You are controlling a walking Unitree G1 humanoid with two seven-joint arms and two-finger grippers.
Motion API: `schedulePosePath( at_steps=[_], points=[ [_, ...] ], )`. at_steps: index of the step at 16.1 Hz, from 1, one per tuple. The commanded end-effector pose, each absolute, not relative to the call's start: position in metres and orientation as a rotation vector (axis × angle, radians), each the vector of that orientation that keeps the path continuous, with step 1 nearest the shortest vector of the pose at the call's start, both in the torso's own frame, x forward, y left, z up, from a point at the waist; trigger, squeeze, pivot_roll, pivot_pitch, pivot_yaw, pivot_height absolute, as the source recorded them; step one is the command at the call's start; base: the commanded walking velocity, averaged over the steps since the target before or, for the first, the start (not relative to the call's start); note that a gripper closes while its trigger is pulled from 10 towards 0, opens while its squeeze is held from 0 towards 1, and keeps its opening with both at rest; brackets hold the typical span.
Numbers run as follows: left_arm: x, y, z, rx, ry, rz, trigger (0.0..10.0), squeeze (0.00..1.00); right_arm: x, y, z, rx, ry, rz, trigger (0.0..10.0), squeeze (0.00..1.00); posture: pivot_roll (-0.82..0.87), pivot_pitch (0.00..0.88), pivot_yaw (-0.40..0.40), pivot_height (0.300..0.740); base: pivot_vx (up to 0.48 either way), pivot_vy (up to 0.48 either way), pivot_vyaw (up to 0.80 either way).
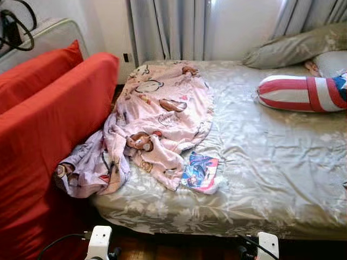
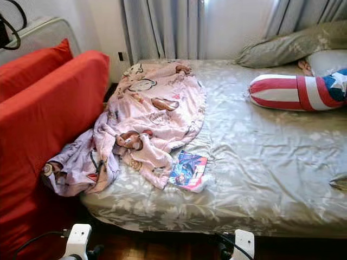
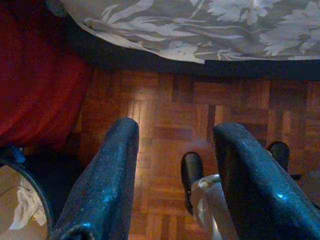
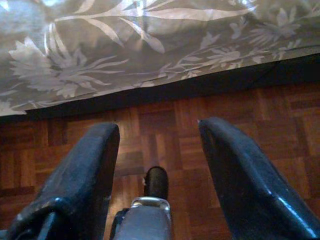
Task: Clean up the room
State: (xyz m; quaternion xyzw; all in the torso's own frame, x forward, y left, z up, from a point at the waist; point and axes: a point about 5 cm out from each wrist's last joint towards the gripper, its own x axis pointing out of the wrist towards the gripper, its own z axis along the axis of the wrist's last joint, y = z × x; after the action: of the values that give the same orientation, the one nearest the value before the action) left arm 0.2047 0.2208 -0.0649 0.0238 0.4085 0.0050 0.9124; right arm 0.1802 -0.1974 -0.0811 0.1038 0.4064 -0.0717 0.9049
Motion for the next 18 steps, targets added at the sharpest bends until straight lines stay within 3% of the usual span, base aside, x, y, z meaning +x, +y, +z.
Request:
schedulePosePath(
  at_steps=[1, 8, 13, 18],
  points=[
    [0.2041, 0.2262, -0.0640, 0.050, 0.841, 0.031, 10.0, 0.00, 0.1800, -0.1967, -0.0810, 0.202, 0.834, -0.139, 10.0, 0.00, 0.00, 0.045, 0.005, 0.740, 0.000, 0.000, 0.00],
    [0.2000, 0.2260, -0.0664, 0.042, 0.852, 0.036, 10.0, 0.00, 0.1794, -0.1951, -0.0814, 0.210, 0.832, -0.138, 10.0, 0.00, 0.00, 0.052, -0.001, 0.740, 0.000, 0.000, 0.76],
    [0.2007, 0.2244, -0.0664, 0.036, 0.850, 0.036, 10.0, 0.00, 0.1811, -0.1966, -0.0804, 0.196, 0.827, -0.136, 10.0, 0.00, 0.00, 0.054, -0.004, 0.740, 0.000, 0.000, 0.00],
    [0.2009, 0.2236, -0.0664, 0.023, 0.847, 0.037, 10.0, 0.00, 0.1796, -0.1946, -0.0814, 0.223, 0.830, -0.144, 10.0, 0.00, 0.00, 0.054, -0.007, 0.740, 0.000, 0.000, 0.58]
  ],
)
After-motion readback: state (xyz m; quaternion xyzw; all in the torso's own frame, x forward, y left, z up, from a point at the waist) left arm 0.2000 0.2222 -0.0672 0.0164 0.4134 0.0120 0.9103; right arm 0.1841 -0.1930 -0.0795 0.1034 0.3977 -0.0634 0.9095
